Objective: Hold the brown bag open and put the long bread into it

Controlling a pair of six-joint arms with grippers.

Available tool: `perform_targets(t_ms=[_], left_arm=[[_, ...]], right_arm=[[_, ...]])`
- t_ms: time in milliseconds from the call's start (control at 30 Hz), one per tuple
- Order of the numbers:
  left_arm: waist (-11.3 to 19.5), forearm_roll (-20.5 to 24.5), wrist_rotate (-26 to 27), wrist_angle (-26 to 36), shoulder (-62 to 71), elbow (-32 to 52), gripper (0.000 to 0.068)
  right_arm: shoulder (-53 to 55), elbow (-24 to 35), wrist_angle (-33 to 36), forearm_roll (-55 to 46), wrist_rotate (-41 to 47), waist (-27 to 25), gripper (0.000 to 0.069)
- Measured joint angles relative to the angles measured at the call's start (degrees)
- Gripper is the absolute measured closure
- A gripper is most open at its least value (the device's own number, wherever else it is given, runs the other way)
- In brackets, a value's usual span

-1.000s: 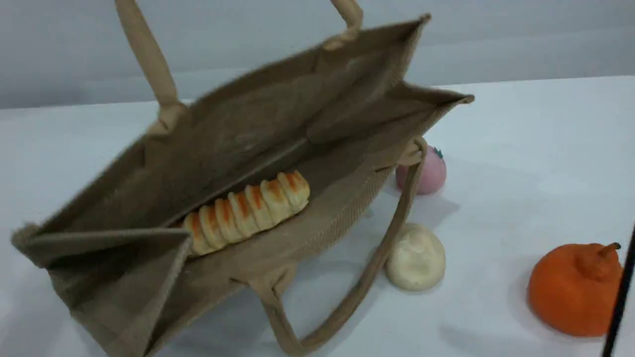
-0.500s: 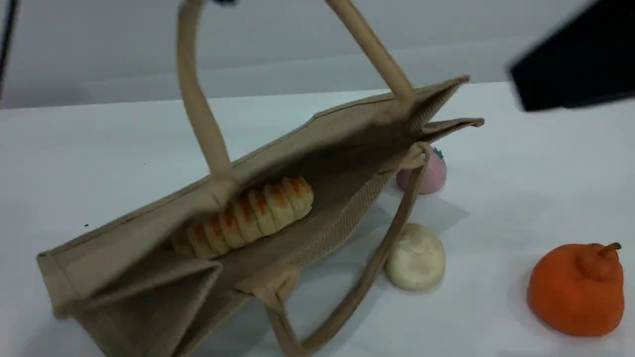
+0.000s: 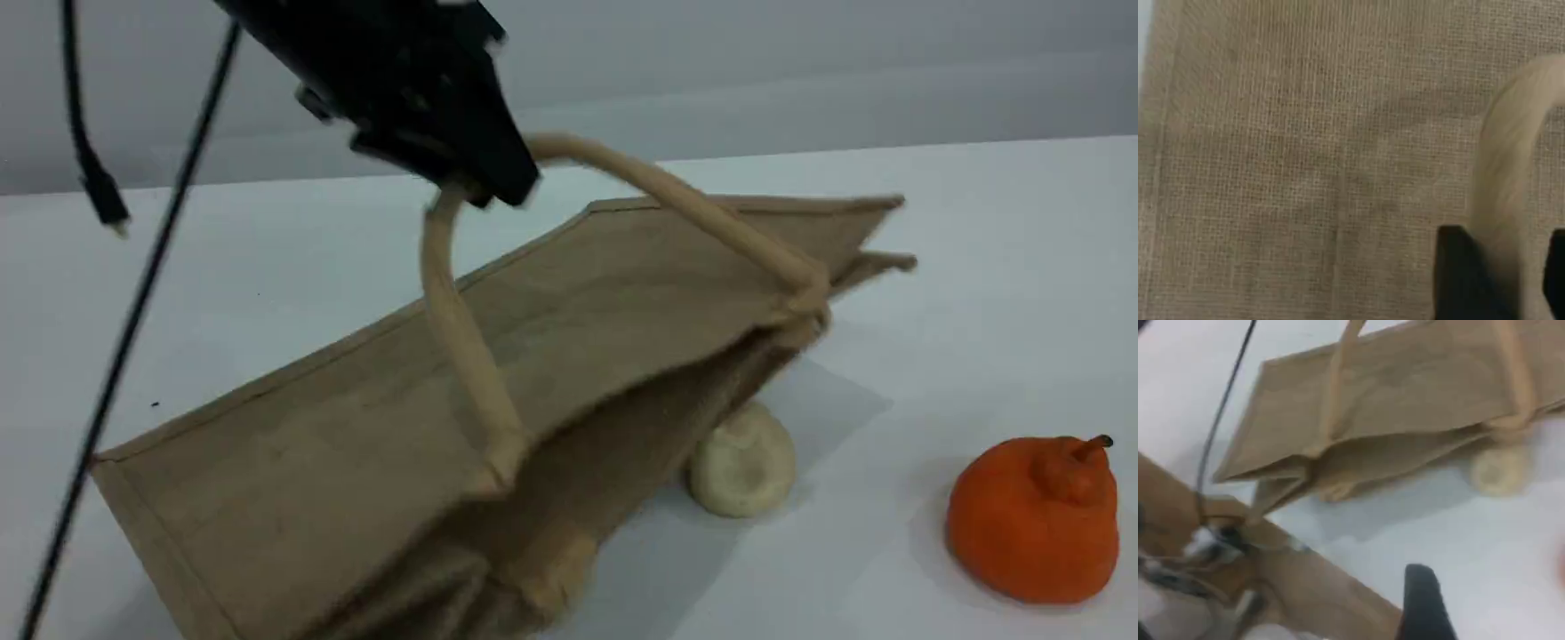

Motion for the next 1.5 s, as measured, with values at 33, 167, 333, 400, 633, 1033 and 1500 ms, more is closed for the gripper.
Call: perform_targets(t_ms=[33, 167, 333, 400, 633, 1033, 1500], left_arm=[[-0.48, 0.14, 0.09, -0.67, 0.81, 0.00, 0.0358], [-2.30, 0.40, 0.31, -3.67, 3.64, 0.00, 0.0306], [-2.90, 0.66, 1.68, -5.24, 4.17, -0.29, 0.0297], [-2.90, 1.15, 1.73, -3.22, 3.36, -0.35, 0.0297], [-2.90, 5.90, 1.31, 2.12, -2.07, -0.35, 0.0297], [-2.90, 5.83, -3.74, 13.20, -18.65, -0.30, 0.0297], [-2.90, 13.95, -14.40, 23.04, -43.46, 1.99, 0.0297]], right_arm=[[-1.18, -1.14, 1.26, -3.08, 2.15, 0.00, 0.0288], [-3.70, -3.95, 5.53, -10.70, 8.00, 0.00, 0.0288], [-5.97, -4.45, 6.70, -15.10, 10.04, 0.00, 0.0288], [-7.20, -4.39, 6.65, -17.66, 11.38, 0.00, 0.0288], [-13.78, -4.30, 6.60, -26.15, 15.03, 0.13, 0.0288], [-32.51, 7.07, 0.62, -27.00, 15.21, 0.13, 0.0288], [-34.41, 10.91, -2.63, -26.74, 16.81, 0.13, 0.0288]])
